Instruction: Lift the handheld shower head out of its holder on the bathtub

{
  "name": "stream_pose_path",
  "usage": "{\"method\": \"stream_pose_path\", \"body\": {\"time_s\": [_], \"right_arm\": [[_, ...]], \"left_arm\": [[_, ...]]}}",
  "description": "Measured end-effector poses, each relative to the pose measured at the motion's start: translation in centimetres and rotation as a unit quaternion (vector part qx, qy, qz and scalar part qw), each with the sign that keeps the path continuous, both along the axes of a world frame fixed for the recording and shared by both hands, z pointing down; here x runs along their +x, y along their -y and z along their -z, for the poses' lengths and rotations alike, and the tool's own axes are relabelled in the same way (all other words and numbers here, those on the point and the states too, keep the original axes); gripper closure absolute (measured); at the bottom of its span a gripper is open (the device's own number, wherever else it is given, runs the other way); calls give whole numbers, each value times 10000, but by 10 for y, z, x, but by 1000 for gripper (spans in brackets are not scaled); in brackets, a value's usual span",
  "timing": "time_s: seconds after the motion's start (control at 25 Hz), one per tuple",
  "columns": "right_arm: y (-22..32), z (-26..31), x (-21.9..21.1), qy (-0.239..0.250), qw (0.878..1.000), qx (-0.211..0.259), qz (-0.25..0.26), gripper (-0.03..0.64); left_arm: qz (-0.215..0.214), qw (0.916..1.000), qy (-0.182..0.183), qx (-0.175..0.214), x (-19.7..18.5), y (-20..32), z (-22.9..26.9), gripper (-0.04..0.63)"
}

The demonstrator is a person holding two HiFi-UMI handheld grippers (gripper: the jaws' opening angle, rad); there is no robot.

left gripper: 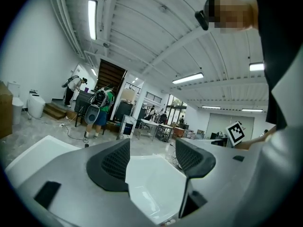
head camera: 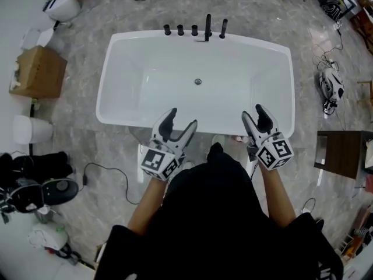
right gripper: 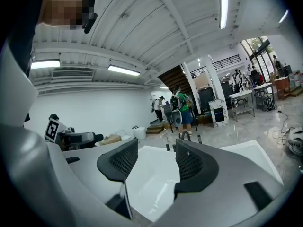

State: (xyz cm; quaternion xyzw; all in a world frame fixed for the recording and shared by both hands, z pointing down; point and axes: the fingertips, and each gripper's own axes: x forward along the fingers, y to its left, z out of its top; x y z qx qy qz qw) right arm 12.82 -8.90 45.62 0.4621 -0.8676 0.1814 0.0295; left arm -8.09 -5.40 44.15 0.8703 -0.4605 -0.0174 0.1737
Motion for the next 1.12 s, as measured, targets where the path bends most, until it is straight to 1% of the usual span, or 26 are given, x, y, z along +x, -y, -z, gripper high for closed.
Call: {"method": "stream_pose_path", "body": {"time_s": [0.16, 0.32, 0.44, 0.68, 0.96, 1.12], "right_arm": [[30, -4, 30, -40, 10000, -54, 19, 399], [50, -11, 48, 16, 9999, -100, 82, 400], [61, -16, 52, 34, 9996, -138, 245, 400], [84, -27, 47, 77, 9983, -237, 527, 399], [126, -34, 61, 106, 9976, -237, 635, 399], [151, -46, 71, -40, 9974, -255, 677, 399]], "left_arm": [[8, 10000, 49, -32, 26, 28, -2, 316], [80, 9999, 133, -18, 44, 42, -4, 316], [120, 9997, 220, 18, 55, 52, -1, 316], [313, 9991, 272, 2, 62, 74, 0, 316], [422, 9985, 330, -79, 80, 104, -8, 316], [498, 9983, 306, -62, 93, 117, -14, 316]]}}
